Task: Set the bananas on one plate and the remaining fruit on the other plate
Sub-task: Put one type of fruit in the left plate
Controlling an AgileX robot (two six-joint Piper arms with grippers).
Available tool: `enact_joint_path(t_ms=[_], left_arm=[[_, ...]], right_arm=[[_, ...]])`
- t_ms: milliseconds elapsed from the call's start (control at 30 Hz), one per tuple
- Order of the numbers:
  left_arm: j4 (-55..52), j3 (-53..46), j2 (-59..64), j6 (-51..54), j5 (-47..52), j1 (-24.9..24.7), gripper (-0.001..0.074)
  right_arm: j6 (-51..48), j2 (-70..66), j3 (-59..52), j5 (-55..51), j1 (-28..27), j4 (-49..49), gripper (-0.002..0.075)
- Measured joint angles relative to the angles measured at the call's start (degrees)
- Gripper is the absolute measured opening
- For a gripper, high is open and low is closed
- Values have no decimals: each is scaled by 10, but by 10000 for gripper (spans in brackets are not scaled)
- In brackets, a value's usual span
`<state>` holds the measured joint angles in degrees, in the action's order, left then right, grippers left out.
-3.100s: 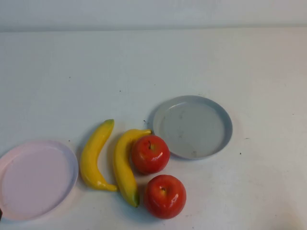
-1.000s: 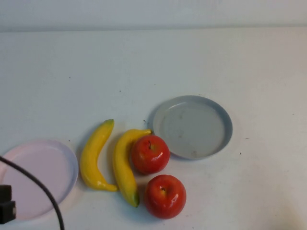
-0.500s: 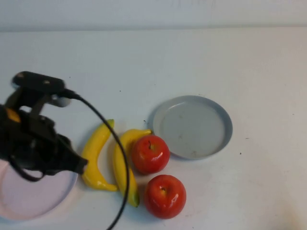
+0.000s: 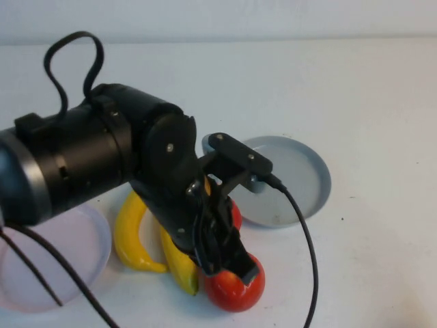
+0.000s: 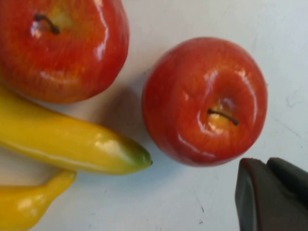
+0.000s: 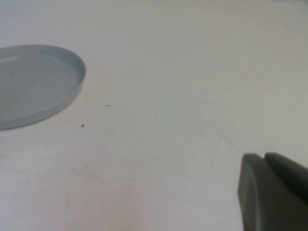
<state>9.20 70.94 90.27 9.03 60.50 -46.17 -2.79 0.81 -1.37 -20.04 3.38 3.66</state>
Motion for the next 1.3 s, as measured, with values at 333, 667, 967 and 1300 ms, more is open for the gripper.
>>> enact_joint_path(t_ms=[333,667,967,1300], left_arm=[[2,29,46,0,2,-4,550],[19,31,55,-38,-32,-4,668],[-81,31,63,-150,-4,-4,668],[-102,31,88,-179,-22,-37,668]], right_arm=[[0,0,0,0,0,0,-15],[0,0,0,0,0,0,-15],[0,0,0,0,0,0,-15],[0,0,0,0,0,0,-15]])
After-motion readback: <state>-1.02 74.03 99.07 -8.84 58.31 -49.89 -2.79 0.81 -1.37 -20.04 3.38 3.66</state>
